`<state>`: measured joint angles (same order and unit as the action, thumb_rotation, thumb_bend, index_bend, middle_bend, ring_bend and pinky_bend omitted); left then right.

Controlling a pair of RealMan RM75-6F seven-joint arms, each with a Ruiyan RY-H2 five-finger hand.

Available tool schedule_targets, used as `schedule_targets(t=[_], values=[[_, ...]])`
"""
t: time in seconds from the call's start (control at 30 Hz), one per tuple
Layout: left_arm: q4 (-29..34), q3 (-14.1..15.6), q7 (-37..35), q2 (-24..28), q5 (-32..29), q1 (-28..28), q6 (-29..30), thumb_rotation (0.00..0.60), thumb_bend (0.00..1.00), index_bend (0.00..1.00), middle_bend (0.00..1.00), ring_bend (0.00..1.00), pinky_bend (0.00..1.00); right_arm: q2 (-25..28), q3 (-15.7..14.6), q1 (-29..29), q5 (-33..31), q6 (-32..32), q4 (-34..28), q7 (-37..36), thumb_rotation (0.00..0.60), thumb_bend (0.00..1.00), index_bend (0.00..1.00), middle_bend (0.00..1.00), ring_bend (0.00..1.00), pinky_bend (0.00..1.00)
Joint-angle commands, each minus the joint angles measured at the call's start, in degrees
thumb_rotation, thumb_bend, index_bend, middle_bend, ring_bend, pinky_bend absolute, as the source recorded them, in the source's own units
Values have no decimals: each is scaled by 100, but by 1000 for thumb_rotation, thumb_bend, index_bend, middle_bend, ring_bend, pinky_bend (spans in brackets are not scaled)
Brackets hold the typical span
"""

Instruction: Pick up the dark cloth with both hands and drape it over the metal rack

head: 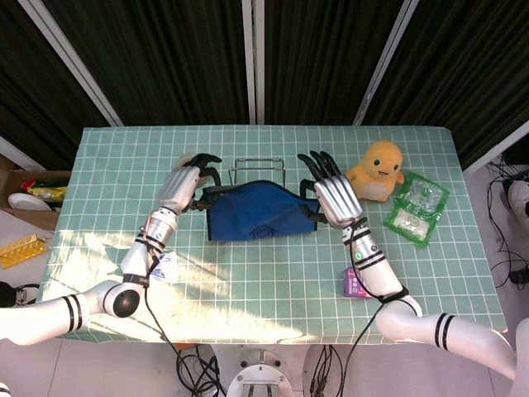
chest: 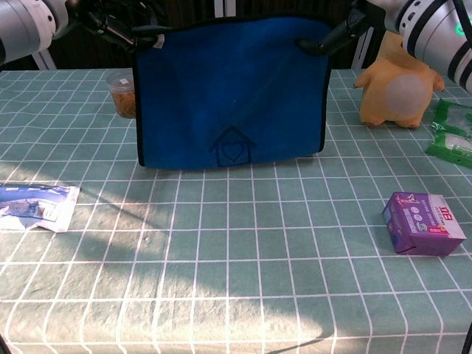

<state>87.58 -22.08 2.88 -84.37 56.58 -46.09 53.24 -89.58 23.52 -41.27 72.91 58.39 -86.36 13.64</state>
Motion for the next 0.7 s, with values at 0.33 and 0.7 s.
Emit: schedule_targets(t=[0.33, 0.7], values=[[-683, -371, 209, 127, -802, -529, -446, 600, 491, 844, 197, 114, 222, -353, 555, -1052, -888, -597, 1321, 171, 600, 524, 1000, 103, 0, 0], [-1399, -516, 68, 92, -1331, -965, -949, 600, 492, 849, 201, 115, 222, -551, 971, -2034, -1601, -1326, 2678, -139, 600, 499, 1000, 103, 0, 0]])
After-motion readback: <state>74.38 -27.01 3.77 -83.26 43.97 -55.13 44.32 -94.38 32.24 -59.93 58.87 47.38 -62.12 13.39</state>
